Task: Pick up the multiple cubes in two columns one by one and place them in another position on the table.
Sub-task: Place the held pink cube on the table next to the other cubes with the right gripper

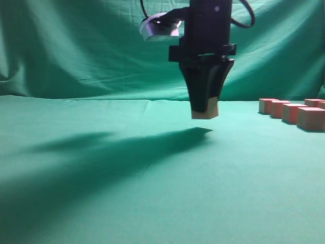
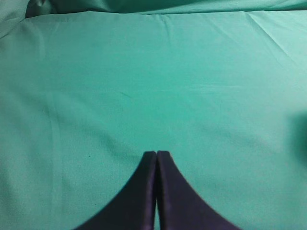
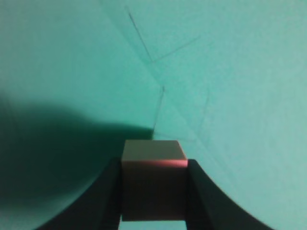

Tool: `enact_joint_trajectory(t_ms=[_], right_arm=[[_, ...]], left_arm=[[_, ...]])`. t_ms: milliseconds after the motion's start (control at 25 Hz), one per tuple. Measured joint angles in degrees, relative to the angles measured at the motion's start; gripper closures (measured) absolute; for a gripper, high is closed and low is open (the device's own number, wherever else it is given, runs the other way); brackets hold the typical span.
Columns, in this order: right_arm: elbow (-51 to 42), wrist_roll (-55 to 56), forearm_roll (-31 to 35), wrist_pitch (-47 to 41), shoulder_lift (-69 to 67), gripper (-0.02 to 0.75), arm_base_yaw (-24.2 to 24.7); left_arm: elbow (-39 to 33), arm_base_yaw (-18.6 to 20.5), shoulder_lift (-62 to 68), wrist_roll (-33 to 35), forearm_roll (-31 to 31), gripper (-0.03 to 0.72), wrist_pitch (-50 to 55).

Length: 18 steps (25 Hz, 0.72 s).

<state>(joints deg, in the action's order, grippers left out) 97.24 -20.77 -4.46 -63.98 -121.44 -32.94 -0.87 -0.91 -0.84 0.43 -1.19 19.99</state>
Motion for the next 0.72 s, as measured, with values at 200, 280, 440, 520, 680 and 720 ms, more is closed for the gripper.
enact_joint_trajectory(t_ms=[200, 280, 440, 520, 680, 720], right_arm=[[4.3, 3.0, 0.2, 0.5, -3.1, 0.470, 0.0], [4.4, 4.5, 0.2, 0.7, -3.7, 0.470, 0.0], [4.7, 9.5, -0.8, 1.3, -4.1, 0.470, 0.0], [4.8, 10.5, -1.2, 1.8, -4.2, 0.470, 0.0], [4.8, 11.9, -1.6, 3.1, -4.6, 0.470, 0.0], [4.8, 12.4, -2.1, 3.3, -4.6, 0.470, 0.0]], left_arm=[[0.0, 0.0, 0.0, 0.0, 0.0, 0.688, 0.0], [0.0, 0.0, 0.0, 0.0, 0.0, 0.688, 0.0], [0.0, 0.0, 0.0, 0.0, 0.0, 0.688, 0.0], [0.0, 0.0, 0.0, 0.0, 0.0, 0.688, 0.0], [0.0, 0.0, 0.0, 0.0, 0.0, 0.688, 0.0], [0.0, 0.0, 0.0, 0.0, 0.0, 0.688, 0.0]])
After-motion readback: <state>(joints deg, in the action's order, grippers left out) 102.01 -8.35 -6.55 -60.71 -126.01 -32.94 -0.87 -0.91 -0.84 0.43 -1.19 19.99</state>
